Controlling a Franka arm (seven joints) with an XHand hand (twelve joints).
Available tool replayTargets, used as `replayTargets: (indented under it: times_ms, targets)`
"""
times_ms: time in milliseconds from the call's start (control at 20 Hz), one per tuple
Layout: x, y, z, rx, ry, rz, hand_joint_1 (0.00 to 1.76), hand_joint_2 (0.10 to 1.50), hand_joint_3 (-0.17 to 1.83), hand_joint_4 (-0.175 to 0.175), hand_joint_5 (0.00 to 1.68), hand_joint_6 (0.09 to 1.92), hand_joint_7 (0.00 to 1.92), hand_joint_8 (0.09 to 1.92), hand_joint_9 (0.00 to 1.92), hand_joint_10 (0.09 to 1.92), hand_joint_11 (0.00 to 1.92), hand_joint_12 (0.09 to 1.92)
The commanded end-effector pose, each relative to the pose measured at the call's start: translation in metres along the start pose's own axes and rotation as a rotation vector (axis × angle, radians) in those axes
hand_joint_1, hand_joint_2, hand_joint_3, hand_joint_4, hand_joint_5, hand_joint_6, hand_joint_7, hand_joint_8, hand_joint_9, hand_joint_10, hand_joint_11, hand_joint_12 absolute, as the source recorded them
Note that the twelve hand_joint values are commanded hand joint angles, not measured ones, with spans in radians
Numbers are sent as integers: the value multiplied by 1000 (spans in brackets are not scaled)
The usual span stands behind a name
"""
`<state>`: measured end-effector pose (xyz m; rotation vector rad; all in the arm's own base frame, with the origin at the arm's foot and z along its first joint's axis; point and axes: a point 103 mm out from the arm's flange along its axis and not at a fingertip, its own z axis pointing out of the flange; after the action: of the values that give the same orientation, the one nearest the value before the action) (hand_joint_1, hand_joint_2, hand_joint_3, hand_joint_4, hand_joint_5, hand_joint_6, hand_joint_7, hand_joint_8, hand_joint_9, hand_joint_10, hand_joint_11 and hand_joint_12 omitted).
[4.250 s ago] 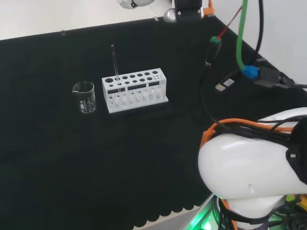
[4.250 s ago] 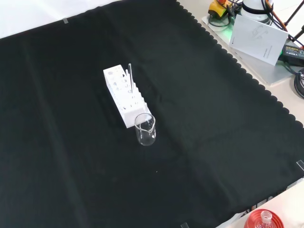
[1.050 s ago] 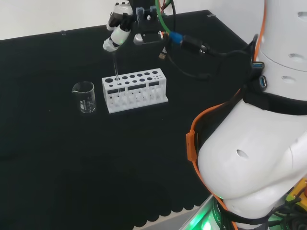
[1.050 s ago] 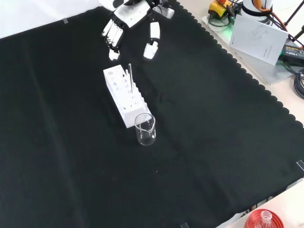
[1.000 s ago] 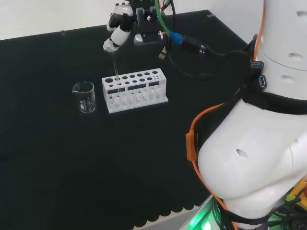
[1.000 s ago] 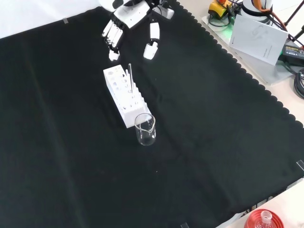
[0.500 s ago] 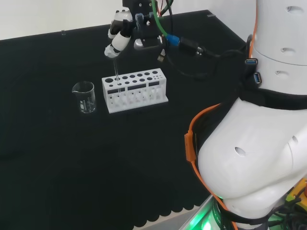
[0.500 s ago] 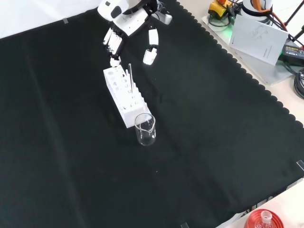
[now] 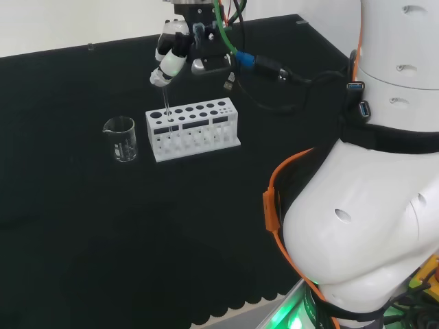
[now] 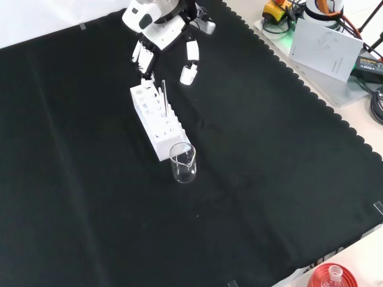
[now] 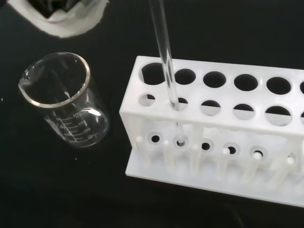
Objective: Take the glass rod from the white test tube rack.
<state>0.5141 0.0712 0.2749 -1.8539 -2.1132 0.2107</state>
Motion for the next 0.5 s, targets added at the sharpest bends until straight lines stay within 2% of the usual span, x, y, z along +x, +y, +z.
replayTargets:
  times_ms: [50, 300, 500]
  targets:
    - [-3, 6, 6, 3, 17, 48, 838, 606, 536, -175, 471, 552, 647, 823, 705, 823, 509, 1350]
    - [-8, 5, 8, 3, 39, 2, 841, 607, 538, -175, 466, 591, 669, 820, 726, 820, 545, 1343]
    - [-8, 8, 10, 12, 26, -4, 847, 608, 539, -175, 465, 615, 685, 818, 742, 818, 570, 1338]
